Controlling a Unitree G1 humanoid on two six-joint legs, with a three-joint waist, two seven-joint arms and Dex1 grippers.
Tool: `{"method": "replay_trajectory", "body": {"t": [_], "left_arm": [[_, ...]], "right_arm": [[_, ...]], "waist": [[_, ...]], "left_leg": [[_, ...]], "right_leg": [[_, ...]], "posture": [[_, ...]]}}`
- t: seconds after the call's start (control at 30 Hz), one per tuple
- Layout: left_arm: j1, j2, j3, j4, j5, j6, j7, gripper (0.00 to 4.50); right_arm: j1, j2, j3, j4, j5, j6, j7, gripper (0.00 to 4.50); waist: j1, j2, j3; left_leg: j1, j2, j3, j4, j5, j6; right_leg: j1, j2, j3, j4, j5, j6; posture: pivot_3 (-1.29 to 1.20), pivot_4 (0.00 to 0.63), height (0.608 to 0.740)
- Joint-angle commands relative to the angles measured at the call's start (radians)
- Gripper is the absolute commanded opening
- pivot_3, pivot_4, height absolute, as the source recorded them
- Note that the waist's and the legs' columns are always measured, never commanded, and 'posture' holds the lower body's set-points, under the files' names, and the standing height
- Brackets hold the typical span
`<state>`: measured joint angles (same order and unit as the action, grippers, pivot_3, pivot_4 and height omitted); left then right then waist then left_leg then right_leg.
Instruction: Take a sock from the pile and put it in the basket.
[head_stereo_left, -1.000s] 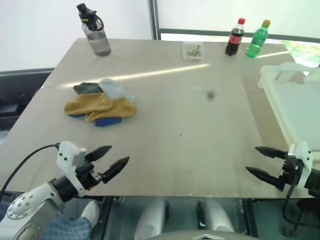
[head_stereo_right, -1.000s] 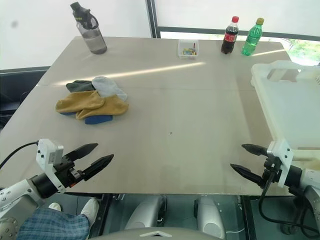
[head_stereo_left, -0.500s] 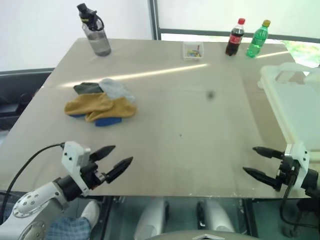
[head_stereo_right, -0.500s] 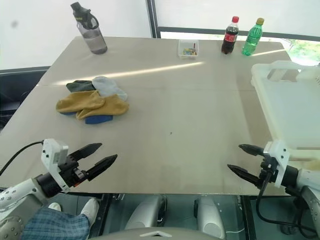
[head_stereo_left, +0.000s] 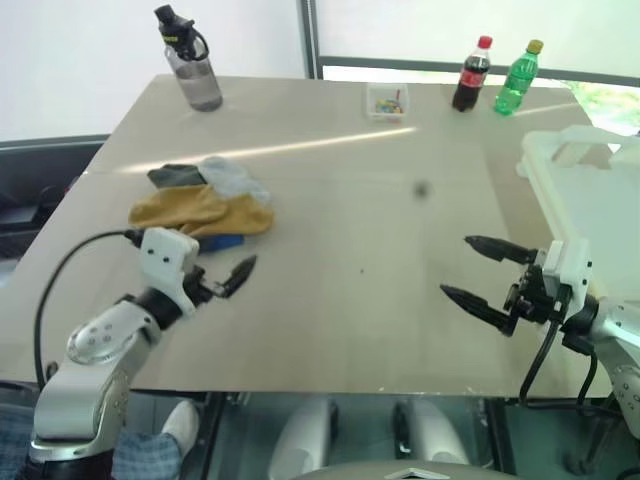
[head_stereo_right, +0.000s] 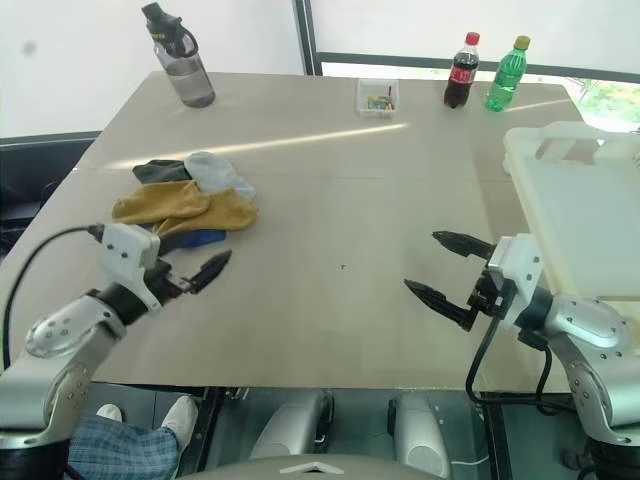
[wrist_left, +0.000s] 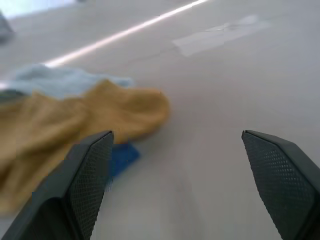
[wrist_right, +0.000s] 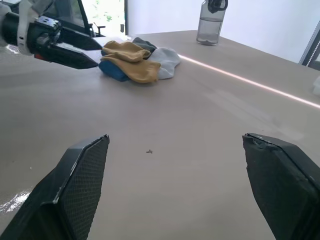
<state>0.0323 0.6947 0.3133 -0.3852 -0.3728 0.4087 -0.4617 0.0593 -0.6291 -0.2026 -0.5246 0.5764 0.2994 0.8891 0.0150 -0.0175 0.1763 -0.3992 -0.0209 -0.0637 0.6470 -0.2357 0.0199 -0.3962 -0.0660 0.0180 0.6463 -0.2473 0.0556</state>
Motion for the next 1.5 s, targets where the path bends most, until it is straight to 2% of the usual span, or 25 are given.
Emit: {"method": "replay_trajectory", "body": {"t": [0.03,0.2,0.6,0.8,0.97,1.07,1.13,1.17,1.2,1.23,1.27,1.33,1.37,1.5], "left_arm": [[-0.065,0.049,0.009,0.085,0.133,-0.103,0.031,4.37],[-0.133,0.085,-0.080,0.266,0.276,-0.164,0.032,4.37],[-0.342,-0.004,-0.138,0.576,0.327,-0.278,0.047,4.37],[-0.370,-0.003,-0.179,0.666,0.380,-0.317,0.050,4.37],[-0.407,0.006,-0.160,0.753,0.410,-0.344,0.092,4.37],[-0.421,0.009,-0.164,0.795,0.421,-0.356,0.097,3.58],[-0.427,0.008,-0.164,0.817,0.424,-0.358,0.097,2.66],[-0.429,0.006,-0.164,0.825,0.423,-0.357,0.097,2.58],[-0.430,0.004,-0.162,0.831,0.420,-0.356,0.096,1.95],[-0.432,0.003,-0.162,0.837,0.418,-0.352,0.096,1.56],[-0.432,0.003,-0.162,0.841,0.417,-0.350,0.095,1.35],[-0.435,0.002,-0.162,0.851,0.414,-0.346,0.091,0.24],[-0.436,0.001,-0.163,0.855,0.412,-0.345,0.087,0.04],[-0.434,-0.010,-0.164,0.848,0.393,-0.355,0.064,0.04]], "right_arm": [[-0.009,-0.010,-0.004,-0.031,0.009,-0.005,-0.009,4.39],[-0.034,-0.006,0.007,-0.037,0.007,0.005,-0.029,4.39],[-0.015,-0.018,0.006,-0.062,0.019,0.032,-0.050,4.39],[-0.020,-0.015,0.007,-0.067,0.017,0.040,-0.071,4.39],[-0.016,-0.015,0.002,-0.068,0.017,0.040,-0.087,4.39],[-0.011,-0.016,0.003,-0.071,0.018,0.041,-0.093,4.50],[-0.009,-0.016,0.003,-0.072,0.019,0.042,-0.096,4.50],[-0.008,-0.016,0.003,-0.071,0.019,0.042,-0.098,4.50],[-0.007,-0.016,0.004,-0.071,0.019,0.041,-0.099,4.50],[-0.006,-0.015,0.004,-0.070,0.019,0.041,-0.100,4.50],[-0.004,-0.015,0.004,-0.071,0.019,0.042,-0.101,4.50],[-0.003,-0.015,0.004,-0.072,0.020,0.042,-0.103,4.50],[-0.003,-0.014,0.004,-0.071,0.020,0.042,-0.105,4.50],[-0.003,-0.013,0.006,-0.069,0.021,0.043,-0.109,4.50]], "waist": [[-0.001,0.000,0.000],[-0.004,0.000,0.000],[-0.005,-0.001,0.000],[-0.004,-0.001,0.000],[-0.005,-0.001,0.000],[-0.005,-0.001,0.000],[-0.006,-0.001,0.000],[-0.006,-0.001,0.000],[-0.006,-0.001,0.000],[-0.006,-0.001,0.000],[-0.006,-0.001,0.000],[-0.006,-0.001,0.000],[-0.006,-0.001,0.000],[-0.006,-0.001,0.000]], "left_leg": [[0.000,0.000,0.000,0.000,0.000,0.000],[0.001,0.000,0.001,0.000,0.000,0.000],[0.000,-0.002,0.000,0.000,0.000,0.000],[0.001,-0.002,0.000,0.001,0.000,0.000],[0.002,-0.002,0.000,0.003,0.000,0.000],[0.003,-0.002,0.000,0.003,0.000,0.000],[0.003,-0.002,0.000,0.003,0.000,0.000],[0.003,-0.002,0.000,0.003,0.000,0.000],[0.003,-0.002,0.000,0.003,0.000,0.000],[0.003,-0.002,0.000,0.003,0.000,0.000],[0.003,-0.002,0.000,0.003,0.000,0.000],[0.003,-0.002,0.000,0.003,0.000,0.000],[0.003,-0.002,0.000,0.003,0.000,0.000],[0.003,-0.002,0.000,0.003,0.000,0.000]], "right_leg": [[0.000,0.000,0.000,0.000,0.000,0.000],[0.000,0.000,0.001,0.000,0.000,0.000],[-0.001,-0.002,-0.001,0.003,0.001,0.001],[-0.002,-0.002,0.000,0.007,0.000,0.001],[-0.002,-0.002,0.000,0.011,0.000,0.001],[-0.002,-0.002,0.000,0.012,0.000,0.001],[-0.002,-0.002,0.000,0.012,0.000,0.001],[-0.002,-0.002,0.000,0.012,0.000,0.001],[-0.002,-0.002,0.000,0.012,0.000,0.001],[-0.002,-0.002,0.000,0.012,0.000,0.001],[-0.002,-0.002,0.000,0.012,0.000,0.001],[-0.002,-0.002,0.000,0.012,0.000,0.001],[-0.002,-0.002,0.000,0.012,0.000,0.001],[-0.002,-0.002,0.000,0.012,0.000,0.001]], "posture": [[0.00,0.150,0.740],[0.00,0.150,0.740],[0.00,0.150,0.740],[0.00,0.150,0.740],[0.00,0.150,0.740],[0.00,0.150,0.740],[0.00,0.150,0.740],[0.00,0.150,0.740],[0.00,0.150,0.740],[0.00,0.150,0.740],[0.00,0.150,0.740],[0.00,0.150,0.740],[0.00,0.150,0.740],[0.00,0.150,0.740]]}}
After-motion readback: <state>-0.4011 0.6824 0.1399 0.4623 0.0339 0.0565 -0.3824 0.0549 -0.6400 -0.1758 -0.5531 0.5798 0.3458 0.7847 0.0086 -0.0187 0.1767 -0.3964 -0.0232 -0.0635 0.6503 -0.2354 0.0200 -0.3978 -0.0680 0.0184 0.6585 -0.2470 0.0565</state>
